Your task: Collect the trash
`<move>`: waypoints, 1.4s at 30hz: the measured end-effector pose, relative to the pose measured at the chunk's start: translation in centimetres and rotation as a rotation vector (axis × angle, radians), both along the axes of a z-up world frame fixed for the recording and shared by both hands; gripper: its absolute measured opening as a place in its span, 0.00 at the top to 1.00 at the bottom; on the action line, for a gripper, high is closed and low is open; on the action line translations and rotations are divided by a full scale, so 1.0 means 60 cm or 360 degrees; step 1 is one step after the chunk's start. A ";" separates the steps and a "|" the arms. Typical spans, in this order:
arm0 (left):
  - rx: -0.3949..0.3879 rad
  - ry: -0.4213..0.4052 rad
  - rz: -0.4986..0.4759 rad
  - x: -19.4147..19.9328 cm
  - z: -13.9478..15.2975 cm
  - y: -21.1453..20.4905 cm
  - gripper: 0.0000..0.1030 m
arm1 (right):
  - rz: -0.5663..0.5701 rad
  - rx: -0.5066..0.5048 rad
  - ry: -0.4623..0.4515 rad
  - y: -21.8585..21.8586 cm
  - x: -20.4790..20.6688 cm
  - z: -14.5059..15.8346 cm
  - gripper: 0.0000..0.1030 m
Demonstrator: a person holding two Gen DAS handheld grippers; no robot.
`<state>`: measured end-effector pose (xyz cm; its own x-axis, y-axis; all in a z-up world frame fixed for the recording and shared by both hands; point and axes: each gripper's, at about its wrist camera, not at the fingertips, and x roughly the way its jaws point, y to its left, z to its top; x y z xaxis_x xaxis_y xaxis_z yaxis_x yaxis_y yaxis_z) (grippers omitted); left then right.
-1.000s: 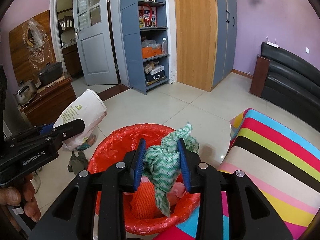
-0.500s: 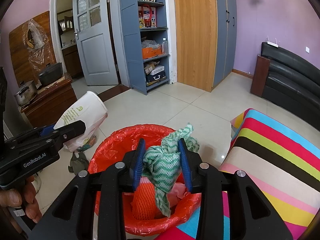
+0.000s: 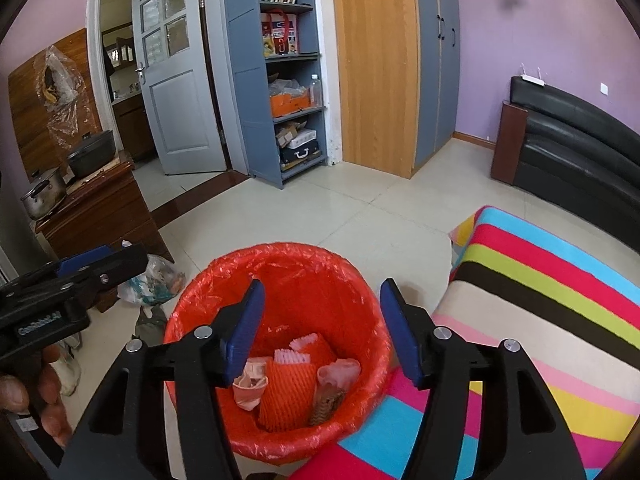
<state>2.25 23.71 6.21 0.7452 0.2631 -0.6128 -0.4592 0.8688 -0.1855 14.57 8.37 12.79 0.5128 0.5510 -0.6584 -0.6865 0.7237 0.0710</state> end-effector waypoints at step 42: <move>0.0008 0.0225 -0.0047 -0.087 -0.046 -0.060 0.07 | -0.0055 -0.0022 0.0098 -0.091 -0.067 -0.029 0.29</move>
